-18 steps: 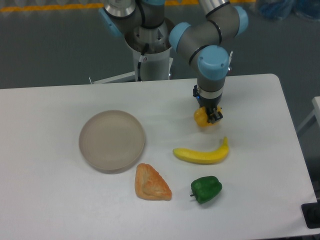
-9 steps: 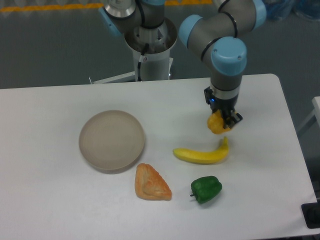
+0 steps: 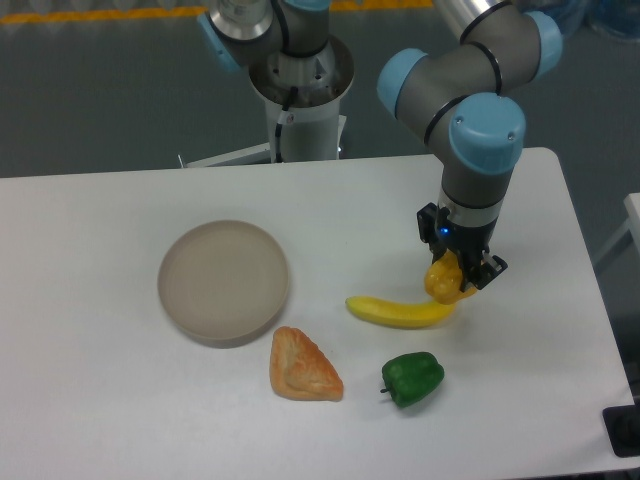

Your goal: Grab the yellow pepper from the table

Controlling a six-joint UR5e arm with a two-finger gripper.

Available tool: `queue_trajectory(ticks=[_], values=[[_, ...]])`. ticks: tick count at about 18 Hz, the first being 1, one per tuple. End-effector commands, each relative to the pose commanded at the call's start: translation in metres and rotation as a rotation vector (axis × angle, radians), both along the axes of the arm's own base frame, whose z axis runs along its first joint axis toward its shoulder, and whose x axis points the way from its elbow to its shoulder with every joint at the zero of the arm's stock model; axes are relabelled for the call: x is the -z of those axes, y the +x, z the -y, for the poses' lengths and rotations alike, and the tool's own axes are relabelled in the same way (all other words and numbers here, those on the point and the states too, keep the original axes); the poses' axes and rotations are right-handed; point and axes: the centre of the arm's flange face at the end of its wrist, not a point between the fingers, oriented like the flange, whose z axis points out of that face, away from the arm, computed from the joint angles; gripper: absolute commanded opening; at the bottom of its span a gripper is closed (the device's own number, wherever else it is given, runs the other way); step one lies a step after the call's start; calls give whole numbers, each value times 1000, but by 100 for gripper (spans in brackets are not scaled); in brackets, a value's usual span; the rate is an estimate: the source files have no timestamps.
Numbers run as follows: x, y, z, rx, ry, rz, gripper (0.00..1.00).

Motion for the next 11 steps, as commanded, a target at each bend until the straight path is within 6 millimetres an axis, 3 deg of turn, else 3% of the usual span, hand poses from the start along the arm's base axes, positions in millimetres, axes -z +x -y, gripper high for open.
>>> queue_trajectory(ticks=[4,11], values=[[10,-4,-4,8,-22,52,36],[6,-14,-1,46,-45,66,37]])
